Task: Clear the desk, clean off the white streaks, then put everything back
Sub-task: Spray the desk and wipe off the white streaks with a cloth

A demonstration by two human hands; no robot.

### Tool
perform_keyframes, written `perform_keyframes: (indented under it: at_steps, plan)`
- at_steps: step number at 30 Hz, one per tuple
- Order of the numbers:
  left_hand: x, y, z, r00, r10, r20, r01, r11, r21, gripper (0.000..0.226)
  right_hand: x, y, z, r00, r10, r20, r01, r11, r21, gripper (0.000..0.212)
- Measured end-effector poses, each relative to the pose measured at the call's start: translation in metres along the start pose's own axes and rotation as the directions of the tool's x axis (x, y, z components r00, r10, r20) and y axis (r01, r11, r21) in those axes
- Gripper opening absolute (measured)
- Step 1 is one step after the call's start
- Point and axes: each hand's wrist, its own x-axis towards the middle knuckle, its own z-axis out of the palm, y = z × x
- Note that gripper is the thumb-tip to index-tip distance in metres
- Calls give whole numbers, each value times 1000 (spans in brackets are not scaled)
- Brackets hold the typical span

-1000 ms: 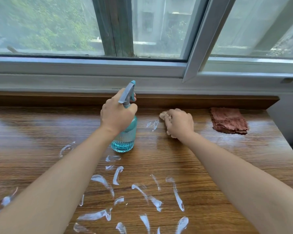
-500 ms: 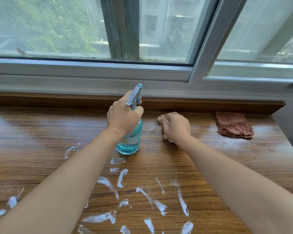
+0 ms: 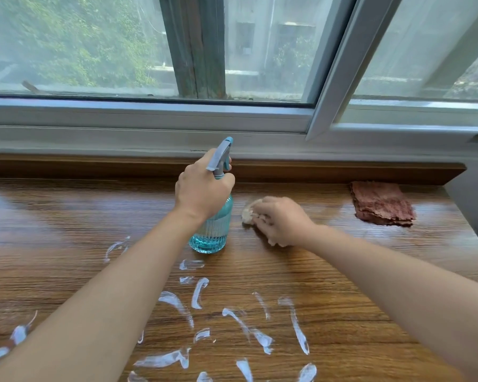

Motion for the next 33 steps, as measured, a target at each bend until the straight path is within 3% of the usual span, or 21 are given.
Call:
perform_keyframes:
  at_steps: [4, 6, 8, 10, 12, 14, 15, 16, 18, 20, 21, 23, 25, 26, 28, 31, 33]
  plan:
    - [2, 1, 1, 1000, -21, 1, 21, 1000, -5, 28, 33, 17, -4, 921, 356, -159, -363, 931, -20, 20]
    - [2, 2, 2, 1000, -29, 1, 29, 1000, -4, 26, 27, -2, 5, 949, 263, -172, -256, 965, 62, 13]
    - [3, 2, 2, 1000, -26, 7, 26, 1000, -2, 23, 3, -16, 13, 998, -6, -59, 11, 996, 85, 8]
    - [3, 1, 2, 1000, -20, 6, 20, 1000, -5, 21, -3, -10, 8, 993, -109, 39, 108, 994, 30, 12]
    - [2, 1, 1, 1000, -26, 5, 26, 1000, -10, 22, 16, 3, 0, 997, 56, -55, -58, 998, -30, 16]
    - [3, 1, 0, 1000, -30, 2, 30, 999, -20, 25, 32, 6, 1, 941, 276, -194, -282, 959, -2, 17]
    - [2, 1, 0, 1000, -30, 0, 30, 999, -24, 26, 34, 0, 6, 927, 292, -235, -291, 956, 39, 15]
    - [2, 1, 0, 1000, -26, 1, 26, 999, -22, 26, 31, -9, 11, 941, 243, -234, -233, 970, 70, 11]
    - [1, 2, 2, 1000, -10, 3, 10, 1000, -9, 23, 5, -26, 22, 994, 6, -111, 6, 994, 106, 10]
    - [1, 2, 2, 1000, 1, 1, -1, 1000, 0, 22, -15, -23, 18, 988, -152, 25, 149, 985, 91, 18]
    - [0, 2, 2, 1000, 0, 0, 0, 1000, 0, 21, -12, -15, 10, 990, -136, 42, 134, 990, 49, 18]
    - [1, 1, 1, 1000, -2, -5, 2, 1000, -6, 20, 7, 4, 3, 998, 48, -49, -48, 999, 5, 15]
    - [0, 0, 1, 1000, 2, -13, -2, 1000, -10, 20, 23, 14, 3, 952, 251, -174, -259, 966, -25, 19]
    - [0, 0, 1, 1000, 4, -17, -4, 1000, -8, 20, 26, 12, 7, 935, 279, -221, -293, 956, -32, 22]
    - [0, 2, 1, 1000, -1, -23, 1, 1000, 1, 19, 16, -6, 13, 961, 173, -216, -180, 984, -11, 21]
    - [1, 5, 2, 1000, -5, -9, 5, 1000, 21, 19, -25, -17, 12, 982, -180, -53, 182, 983, 25, 14]
    - [0, 7, 1, 1000, -2, -4, 2, 1000, 23, 19, -23, -7, 3, 979, -204, -14, 204, 979, -22, 17]
